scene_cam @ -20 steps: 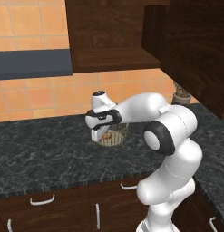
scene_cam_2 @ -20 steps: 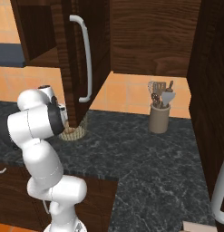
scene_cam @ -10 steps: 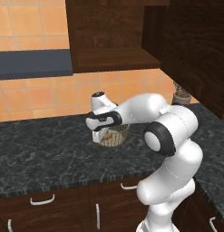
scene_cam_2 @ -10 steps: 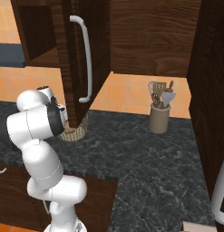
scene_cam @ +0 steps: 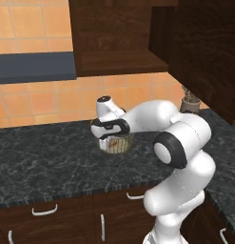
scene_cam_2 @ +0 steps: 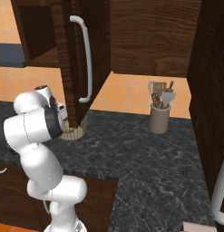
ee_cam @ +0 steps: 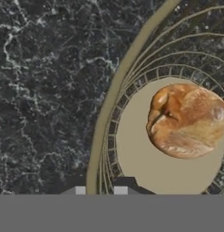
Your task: Open the cabinet, pick up the bread from the cabinet and place it in the basket. Then move the basket to the dining counter.
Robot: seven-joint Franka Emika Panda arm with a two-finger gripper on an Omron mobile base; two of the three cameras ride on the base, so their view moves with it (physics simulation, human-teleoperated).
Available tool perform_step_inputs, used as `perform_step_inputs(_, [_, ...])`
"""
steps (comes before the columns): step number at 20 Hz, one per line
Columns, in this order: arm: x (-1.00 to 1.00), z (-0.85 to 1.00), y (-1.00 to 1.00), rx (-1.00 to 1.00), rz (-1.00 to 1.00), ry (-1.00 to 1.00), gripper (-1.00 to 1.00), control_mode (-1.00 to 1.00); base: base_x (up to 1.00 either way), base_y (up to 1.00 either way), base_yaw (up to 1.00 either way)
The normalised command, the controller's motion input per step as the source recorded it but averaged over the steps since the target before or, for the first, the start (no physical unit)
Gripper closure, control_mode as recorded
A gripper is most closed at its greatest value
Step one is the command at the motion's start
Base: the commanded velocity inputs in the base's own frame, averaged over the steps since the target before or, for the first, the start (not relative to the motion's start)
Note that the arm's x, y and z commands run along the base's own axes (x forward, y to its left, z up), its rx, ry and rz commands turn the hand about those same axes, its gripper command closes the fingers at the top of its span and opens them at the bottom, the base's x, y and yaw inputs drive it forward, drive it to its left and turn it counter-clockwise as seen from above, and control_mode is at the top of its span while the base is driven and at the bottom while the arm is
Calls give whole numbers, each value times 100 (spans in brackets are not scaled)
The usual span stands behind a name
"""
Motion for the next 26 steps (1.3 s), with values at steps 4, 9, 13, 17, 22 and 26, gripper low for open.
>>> perform_step_inputs(4, [-96, 47, 0, 0, 14, -17, 100, -100, 0, 0, 0])
perform_step_inputs(9, [-91, 64, -5, 0, 12, -21, 100, -100, 0, 0, 0])
perform_step_inputs(13, [-31, 31, -37, 7, 3, -8, 100, -100, 0, 0, 0])
perform_step_inputs(17, [0, 0, -4, 1, 0, 0, 100, -100, 0, 0, 0])
perform_step_inputs(22, [0, 0, 0, 0, 0, 0, 100, -100, 0, 0, 0])
perform_step_inputs(26, [-6, 0, 0, 0, 0, -1, 100, 100, -16, 0, 0])
